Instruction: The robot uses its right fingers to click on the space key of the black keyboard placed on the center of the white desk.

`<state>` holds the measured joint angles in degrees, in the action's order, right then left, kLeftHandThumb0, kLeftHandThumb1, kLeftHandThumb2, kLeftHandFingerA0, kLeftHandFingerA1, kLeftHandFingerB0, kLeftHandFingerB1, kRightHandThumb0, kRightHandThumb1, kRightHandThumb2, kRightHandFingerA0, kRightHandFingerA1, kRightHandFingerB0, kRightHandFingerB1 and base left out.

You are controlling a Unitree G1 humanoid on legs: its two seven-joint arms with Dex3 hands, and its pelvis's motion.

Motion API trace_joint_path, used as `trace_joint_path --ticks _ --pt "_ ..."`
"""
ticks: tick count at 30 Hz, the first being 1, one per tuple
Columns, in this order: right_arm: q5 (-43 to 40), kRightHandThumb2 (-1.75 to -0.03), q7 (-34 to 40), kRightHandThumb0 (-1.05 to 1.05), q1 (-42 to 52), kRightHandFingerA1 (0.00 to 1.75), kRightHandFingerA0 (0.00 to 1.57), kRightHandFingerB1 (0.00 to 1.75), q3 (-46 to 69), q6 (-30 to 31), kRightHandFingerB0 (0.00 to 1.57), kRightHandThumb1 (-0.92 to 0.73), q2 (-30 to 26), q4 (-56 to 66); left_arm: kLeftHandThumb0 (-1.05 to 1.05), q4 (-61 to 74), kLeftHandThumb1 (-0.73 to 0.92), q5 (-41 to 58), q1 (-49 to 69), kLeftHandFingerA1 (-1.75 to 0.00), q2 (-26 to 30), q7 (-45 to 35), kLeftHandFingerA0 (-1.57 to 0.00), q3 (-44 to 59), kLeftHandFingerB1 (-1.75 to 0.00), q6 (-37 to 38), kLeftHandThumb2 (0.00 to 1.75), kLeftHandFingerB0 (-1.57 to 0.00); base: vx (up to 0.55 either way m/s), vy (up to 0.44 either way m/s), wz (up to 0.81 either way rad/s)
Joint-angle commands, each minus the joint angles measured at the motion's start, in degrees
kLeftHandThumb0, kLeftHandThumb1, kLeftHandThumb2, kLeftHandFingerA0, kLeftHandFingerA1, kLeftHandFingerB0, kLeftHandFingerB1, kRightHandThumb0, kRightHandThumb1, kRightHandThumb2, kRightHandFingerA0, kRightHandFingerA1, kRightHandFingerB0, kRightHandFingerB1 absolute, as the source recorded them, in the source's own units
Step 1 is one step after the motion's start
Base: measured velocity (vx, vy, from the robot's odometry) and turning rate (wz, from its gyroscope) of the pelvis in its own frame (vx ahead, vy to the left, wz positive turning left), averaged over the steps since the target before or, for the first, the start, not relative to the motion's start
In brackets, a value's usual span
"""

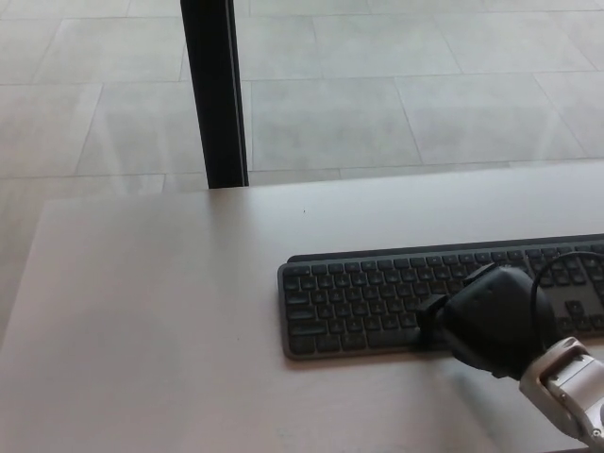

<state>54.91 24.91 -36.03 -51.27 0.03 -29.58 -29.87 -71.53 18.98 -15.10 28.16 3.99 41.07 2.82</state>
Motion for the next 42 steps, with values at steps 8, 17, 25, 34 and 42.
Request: trace_joint_path --ticks 8,17,25,34,42 --pt "4.7 -0.57 0.9 -0.39 2.4 1.67 0.82 0.52 2.2 -3.2 0.78 -0.58 0.0 -1.2 -0.63 -0.3 0.78 1.1 -0.4 -0.71 1.8 0.9 -0.81 -0.9 -0.59 1.5 0.63 -0.65 0.0 0.0 0.0" --pt "4.9 -0.59 -1.1 -0.36 4.2 1.66 0.77 0.52 3.8 -4.9 0.75 -0.61 0.8 -1.2 -0.63 -0.5 0.79 1.0 -0.6 -0.69 2.0 1.4 -0.81 -1.8 -0.56 1.5 0.63 -0.62 0.0 0.0 0.0" --pt "5.0 -0.59 -2.4 -0.34 6.2 1.65 0.77 0.49 5.2 -5.8 0.71 -0.6 0.7 -0.3 -0.64 -0.6 0.79 0.7 -0.5 -0.69 1.8 1.3 -0.81 -2.3 -0.56 1.5 0.63 -0.62 0.0 0.0 0.0" --pt "7.0 -0.58 -0.8 -0.35 5.8 1.66 0.79 0.51 6.4 -4.4 0.76 -0.6 1.1 -2.8 -0.64 -0.5 0.79 1.5 -0.8 -0.69 1.8 1.0 -0.78 -1.7 -0.57 1.6 0.63 -0.61 0.0 0.0 0.0" --pt "7.1 -0.58 -2.1 -0.35 5.8 1.63 0.77 0.5 7.2 -4.5 0.75 -0.61 1.0 -3.0 -0.63 -0.5 0.79 1.1 -0.9 -0.7 1.9 1.5 -0.83 -2.2 -0.57 1.5 0.63 -0.63 0.0 0.0 0.0"
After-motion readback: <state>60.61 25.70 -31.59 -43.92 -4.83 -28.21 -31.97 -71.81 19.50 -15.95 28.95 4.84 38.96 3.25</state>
